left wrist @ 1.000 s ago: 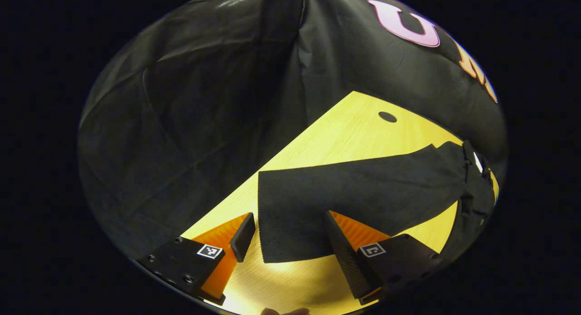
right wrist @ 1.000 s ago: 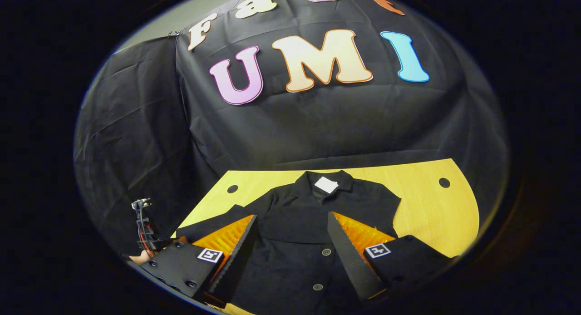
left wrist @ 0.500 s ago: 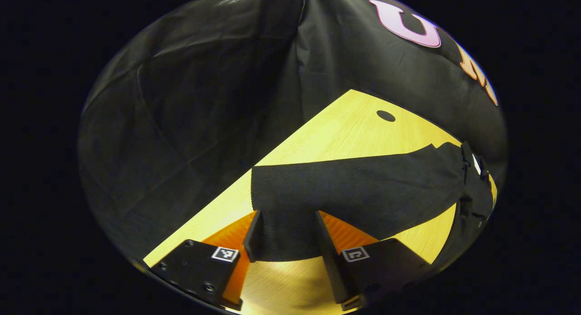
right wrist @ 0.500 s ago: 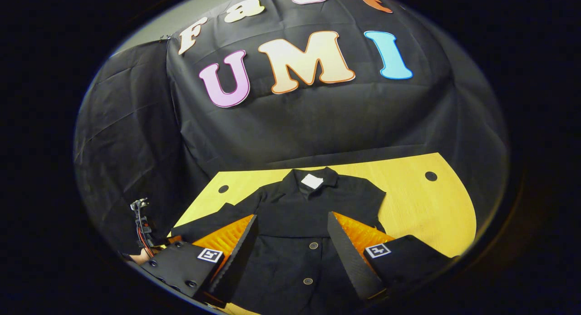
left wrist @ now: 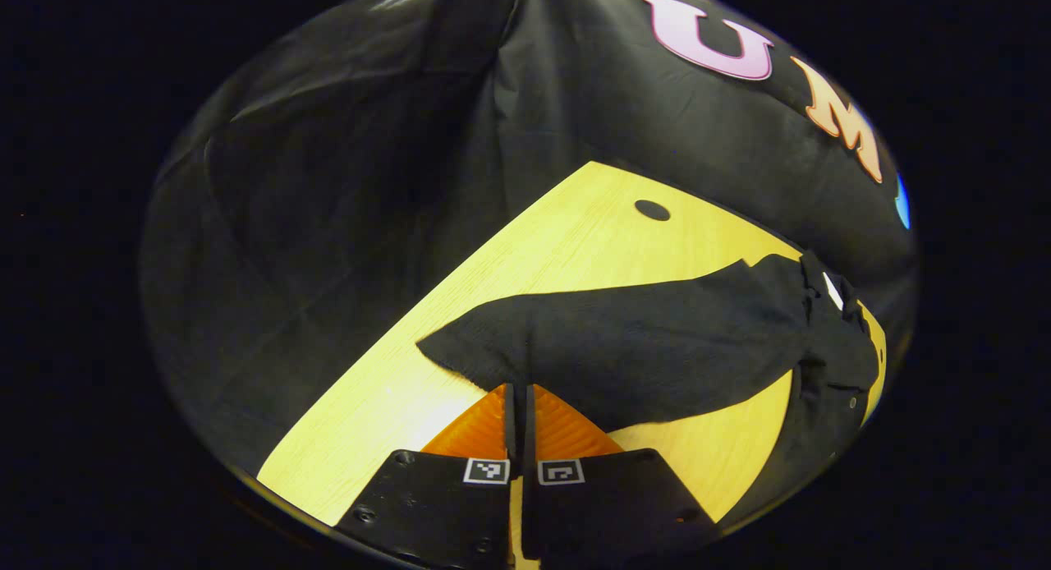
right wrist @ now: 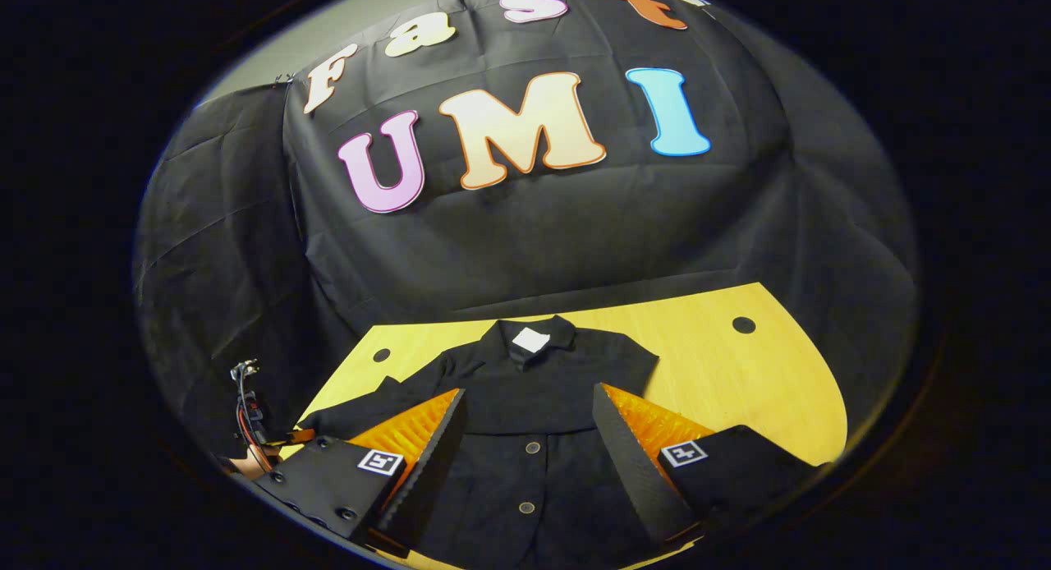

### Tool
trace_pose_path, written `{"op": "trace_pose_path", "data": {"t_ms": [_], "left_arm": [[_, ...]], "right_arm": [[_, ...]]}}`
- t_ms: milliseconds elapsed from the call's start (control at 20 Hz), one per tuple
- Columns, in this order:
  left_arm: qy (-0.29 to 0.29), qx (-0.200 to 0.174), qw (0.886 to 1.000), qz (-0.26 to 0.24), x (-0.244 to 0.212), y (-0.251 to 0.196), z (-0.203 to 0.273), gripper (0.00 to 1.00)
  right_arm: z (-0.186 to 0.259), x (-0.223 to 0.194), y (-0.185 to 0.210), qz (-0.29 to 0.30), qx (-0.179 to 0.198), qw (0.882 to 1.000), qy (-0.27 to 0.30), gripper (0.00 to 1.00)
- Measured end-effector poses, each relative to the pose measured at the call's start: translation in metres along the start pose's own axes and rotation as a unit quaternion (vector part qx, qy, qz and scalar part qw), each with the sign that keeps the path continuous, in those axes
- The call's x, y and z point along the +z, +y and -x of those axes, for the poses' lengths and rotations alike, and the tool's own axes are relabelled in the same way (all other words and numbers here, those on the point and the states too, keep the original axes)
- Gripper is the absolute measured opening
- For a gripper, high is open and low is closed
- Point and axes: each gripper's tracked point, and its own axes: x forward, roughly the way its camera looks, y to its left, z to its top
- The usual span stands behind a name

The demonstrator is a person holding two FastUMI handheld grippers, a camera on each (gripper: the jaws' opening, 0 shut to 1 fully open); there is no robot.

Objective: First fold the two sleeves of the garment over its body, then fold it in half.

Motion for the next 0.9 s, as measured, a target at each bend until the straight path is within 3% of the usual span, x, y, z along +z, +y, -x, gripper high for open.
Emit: {"op": "trace_pose_path", "data": {"t_ms": [150, 400, 700, 900], "left_arm": [[-0.048, -0.053, 0.997, -0.028, 0.042, -0.054, 0.025, 0.00], [-0.100, -0.173, 0.977, -0.077, 0.086, -0.221, 0.063, 0.00], [-0.109, -0.290, 0.942, -0.132, 0.061, -0.389, 0.109, 0.00], [-0.093, -0.345, 0.922, -0.149, 0.031, -0.478, 0.132, 0.00]], "right_arm": [[0.005, 0.001, -0.018, -0.001, -0.015, 1.000, -0.006, 0.98], [0.008, -0.016, -0.057, -0.014, -0.037, 0.999, 0.011, 0.98], [0.019, -0.035, -0.111, -0.028, -0.058, 0.998, 0.025, 0.98], [0.035, -0.047, -0.156, -0.038, -0.075, 0.996, 0.032, 0.98]]}}
